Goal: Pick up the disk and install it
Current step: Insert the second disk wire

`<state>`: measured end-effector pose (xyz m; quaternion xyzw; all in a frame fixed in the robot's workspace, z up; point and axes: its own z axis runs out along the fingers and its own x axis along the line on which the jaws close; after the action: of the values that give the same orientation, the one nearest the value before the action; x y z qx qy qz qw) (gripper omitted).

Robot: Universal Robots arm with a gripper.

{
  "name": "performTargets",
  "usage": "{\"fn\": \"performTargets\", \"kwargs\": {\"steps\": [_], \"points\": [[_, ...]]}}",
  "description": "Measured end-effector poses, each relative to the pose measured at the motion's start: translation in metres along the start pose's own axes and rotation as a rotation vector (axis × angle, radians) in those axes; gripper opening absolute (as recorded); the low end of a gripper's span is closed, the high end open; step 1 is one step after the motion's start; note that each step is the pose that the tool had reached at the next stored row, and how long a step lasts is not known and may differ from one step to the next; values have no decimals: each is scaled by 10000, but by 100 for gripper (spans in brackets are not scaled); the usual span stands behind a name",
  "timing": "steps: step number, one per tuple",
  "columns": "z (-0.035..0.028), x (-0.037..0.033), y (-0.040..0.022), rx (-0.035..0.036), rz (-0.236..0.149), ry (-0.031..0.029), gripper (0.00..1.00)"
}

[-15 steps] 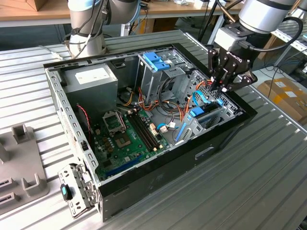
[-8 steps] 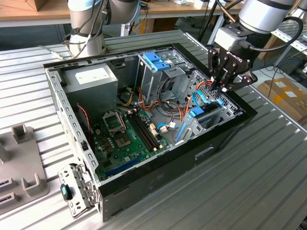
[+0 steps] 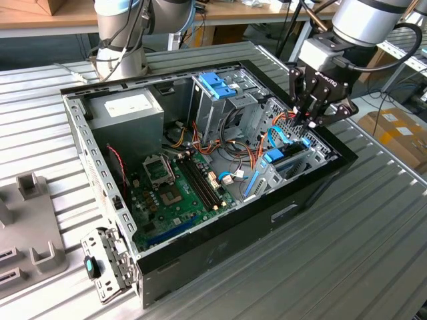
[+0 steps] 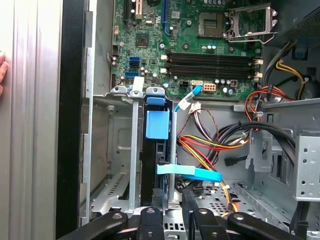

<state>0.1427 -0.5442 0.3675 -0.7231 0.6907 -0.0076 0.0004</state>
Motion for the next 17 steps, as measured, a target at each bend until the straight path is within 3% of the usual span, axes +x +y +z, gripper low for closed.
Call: {"fn": "performTargets", "kwargs": {"steps": [10, 17], "points": [[0, -1, -6, 11, -1111, -12, 30], [0, -1, -7, 27, -2661, -29, 30]]}}
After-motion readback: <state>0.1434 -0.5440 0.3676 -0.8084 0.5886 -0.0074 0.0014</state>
